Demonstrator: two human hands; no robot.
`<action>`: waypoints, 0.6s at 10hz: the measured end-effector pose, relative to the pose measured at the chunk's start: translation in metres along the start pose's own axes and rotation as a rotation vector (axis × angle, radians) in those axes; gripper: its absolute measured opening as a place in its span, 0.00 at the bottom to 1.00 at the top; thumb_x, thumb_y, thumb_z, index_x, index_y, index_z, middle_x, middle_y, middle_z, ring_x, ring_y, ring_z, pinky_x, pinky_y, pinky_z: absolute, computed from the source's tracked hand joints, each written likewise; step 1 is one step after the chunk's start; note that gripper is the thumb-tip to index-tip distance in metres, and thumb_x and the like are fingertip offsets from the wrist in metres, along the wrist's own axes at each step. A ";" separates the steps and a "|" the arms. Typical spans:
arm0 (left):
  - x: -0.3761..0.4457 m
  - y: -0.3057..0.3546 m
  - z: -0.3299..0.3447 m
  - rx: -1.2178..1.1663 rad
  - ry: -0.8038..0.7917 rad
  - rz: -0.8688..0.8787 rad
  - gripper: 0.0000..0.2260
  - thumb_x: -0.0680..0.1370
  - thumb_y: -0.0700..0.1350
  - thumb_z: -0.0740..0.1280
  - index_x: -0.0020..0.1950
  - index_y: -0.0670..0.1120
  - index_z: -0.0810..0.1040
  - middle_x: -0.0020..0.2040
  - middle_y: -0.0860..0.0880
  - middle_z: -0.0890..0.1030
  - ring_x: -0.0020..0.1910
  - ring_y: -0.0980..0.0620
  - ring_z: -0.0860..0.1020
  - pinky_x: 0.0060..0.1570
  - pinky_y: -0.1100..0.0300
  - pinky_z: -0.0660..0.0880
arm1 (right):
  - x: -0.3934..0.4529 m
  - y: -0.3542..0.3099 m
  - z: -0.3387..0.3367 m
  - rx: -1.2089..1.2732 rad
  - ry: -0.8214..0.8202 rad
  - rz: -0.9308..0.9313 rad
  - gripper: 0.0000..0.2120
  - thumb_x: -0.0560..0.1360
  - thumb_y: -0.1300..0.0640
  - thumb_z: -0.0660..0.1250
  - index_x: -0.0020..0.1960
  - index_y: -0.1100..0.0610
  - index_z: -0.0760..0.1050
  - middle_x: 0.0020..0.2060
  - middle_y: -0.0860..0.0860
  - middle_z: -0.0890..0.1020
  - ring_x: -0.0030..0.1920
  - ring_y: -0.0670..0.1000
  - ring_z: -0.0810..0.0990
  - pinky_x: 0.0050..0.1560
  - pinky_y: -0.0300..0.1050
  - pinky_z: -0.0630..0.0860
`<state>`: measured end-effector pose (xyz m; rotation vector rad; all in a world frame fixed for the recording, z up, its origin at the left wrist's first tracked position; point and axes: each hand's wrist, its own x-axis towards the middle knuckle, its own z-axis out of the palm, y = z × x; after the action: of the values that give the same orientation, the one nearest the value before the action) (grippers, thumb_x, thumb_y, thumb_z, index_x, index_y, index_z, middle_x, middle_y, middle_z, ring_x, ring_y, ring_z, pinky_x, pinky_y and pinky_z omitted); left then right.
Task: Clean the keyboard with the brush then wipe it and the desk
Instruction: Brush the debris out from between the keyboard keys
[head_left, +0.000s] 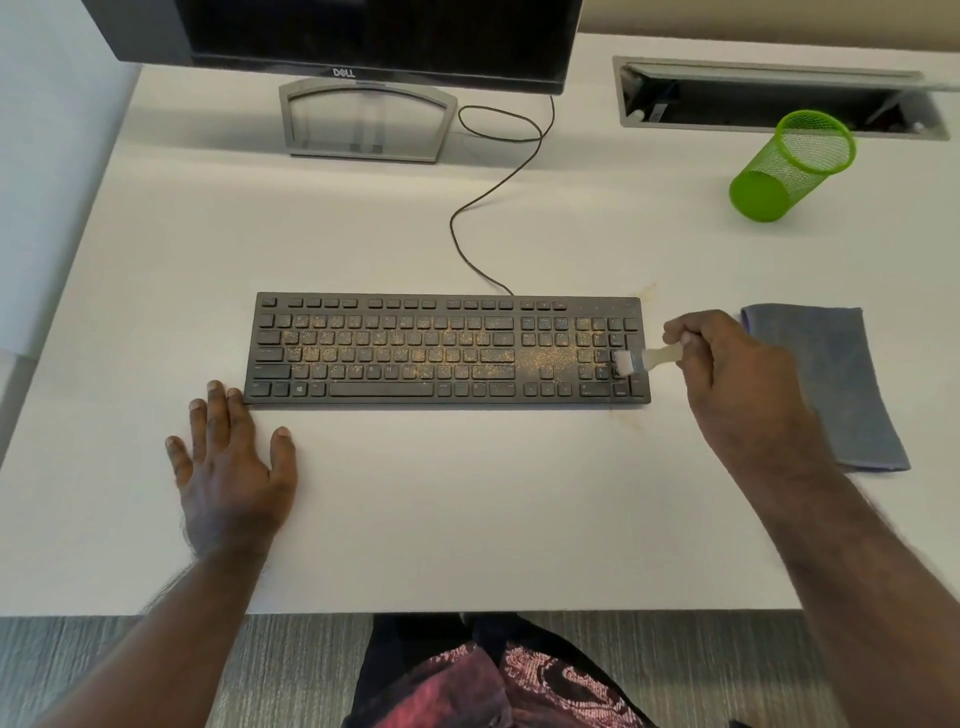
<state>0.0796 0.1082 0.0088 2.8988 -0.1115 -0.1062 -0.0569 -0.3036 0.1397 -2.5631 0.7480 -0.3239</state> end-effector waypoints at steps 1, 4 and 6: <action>0.000 0.000 0.000 -0.001 -0.003 0.001 0.35 0.79 0.59 0.50 0.83 0.42 0.55 0.84 0.46 0.53 0.83 0.46 0.50 0.80 0.42 0.45 | 0.008 -0.006 0.010 0.066 0.055 -0.042 0.11 0.82 0.56 0.58 0.58 0.54 0.77 0.45 0.51 0.84 0.42 0.54 0.82 0.42 0.51 0.79; 0.000 0.001 -0.001 -0.002 -0.004 0.003 0.35 0.79 0.59 0.50 0.83 0.41 0.56 0.84 0.45 0.53 0.83 0.45 0.50 0.80 0.41 0.45 | 0.035 -0.012 0.023 0.112 0.067 -0.002 0.13 0.83 0.57 0.57 0.61 0.56 0.77 0.49 0.54 0.85 0.44 0.54 0.82 0.46 0.46 0.78; -0.001 0.000 0.001 0.001 -0.012 -0.009 0.35 0.79 0.58 0.51 0.83 0.41 0.56 0.84 0.46 0.53 0.83 0.45 0.50 0.80 0.41 0.44 | 0.025 -0.014 0.019 -0.002 -0.041 0.027 0.11 0.82 0.57 0.57 0.56 0.55 0.78 0.39 0.55 0.84 0.32 0.54 0.77 0.35 0.46 0.72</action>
<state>0.0789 0.1085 0.0081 2.8999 -0.1010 -0.1258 -0.0237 -0.3001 0.1324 -2.5514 0.7681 -0.2607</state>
